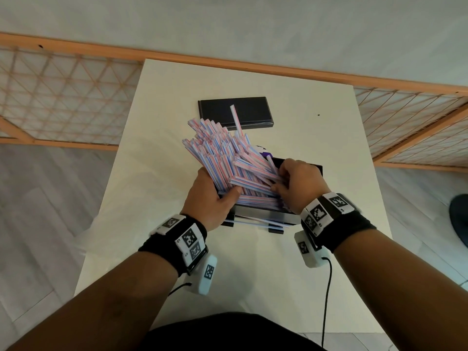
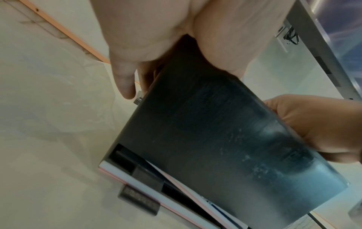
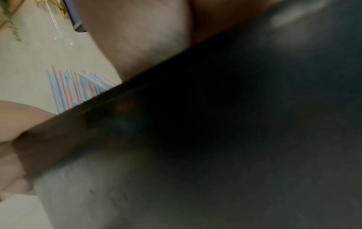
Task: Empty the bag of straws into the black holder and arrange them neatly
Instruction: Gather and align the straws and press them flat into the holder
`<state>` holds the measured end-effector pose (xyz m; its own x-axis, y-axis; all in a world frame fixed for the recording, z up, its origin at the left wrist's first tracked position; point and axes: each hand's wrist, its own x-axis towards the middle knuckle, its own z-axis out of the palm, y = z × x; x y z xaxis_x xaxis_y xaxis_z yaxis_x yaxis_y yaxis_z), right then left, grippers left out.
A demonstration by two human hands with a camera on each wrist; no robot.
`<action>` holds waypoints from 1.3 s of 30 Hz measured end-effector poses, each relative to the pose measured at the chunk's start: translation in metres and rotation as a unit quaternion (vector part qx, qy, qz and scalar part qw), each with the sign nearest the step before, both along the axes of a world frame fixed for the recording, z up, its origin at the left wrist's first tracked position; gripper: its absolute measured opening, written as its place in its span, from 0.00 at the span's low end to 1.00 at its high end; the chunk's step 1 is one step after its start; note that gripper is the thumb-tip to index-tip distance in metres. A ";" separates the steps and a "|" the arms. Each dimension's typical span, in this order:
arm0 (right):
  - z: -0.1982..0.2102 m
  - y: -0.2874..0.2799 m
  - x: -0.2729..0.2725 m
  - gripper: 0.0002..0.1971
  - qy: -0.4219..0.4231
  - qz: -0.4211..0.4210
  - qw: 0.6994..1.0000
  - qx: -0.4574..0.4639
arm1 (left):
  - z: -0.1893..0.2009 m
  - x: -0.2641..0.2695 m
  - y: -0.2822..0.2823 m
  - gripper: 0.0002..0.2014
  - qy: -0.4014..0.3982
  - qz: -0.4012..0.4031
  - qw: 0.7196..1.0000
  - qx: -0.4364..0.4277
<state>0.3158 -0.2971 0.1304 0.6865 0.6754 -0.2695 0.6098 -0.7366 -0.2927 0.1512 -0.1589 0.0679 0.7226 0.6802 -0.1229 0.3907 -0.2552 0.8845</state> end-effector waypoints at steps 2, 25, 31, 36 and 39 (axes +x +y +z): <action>-0.001 0.000 -0.001 0.11 -0.014 0.016 1.000 -0.004 | 0.000 -0.001 0.000 0.29 0.001 0.000 1.000 -0.001; 0.012 0.016 -0.009 0.20 -0.031 0.102 0.994 -0.009 | 0.003 0.001 0.001 0.26 0.006 -0.013 1.000 -0.002; 0.007 -0.003 -0.012 0.18 -0.037 0.002 0.999 0.024 | 0.007 -0.001 0.001 0.23 -0.013 -0.031 0.999 -0.005; -0.009 0.000 -0.025 0.15 0.055 0.086 0.994 0.043 | 0.028 -0.005 0.001 0.13 -0.050 0.000 0.997 0.062; -0.013 0.004 -0.024 0.15 0.060 0.093 0.993 0.048 | 0.040 -0.007 0.001 0.19 -0.062 0.023 0.998 0.020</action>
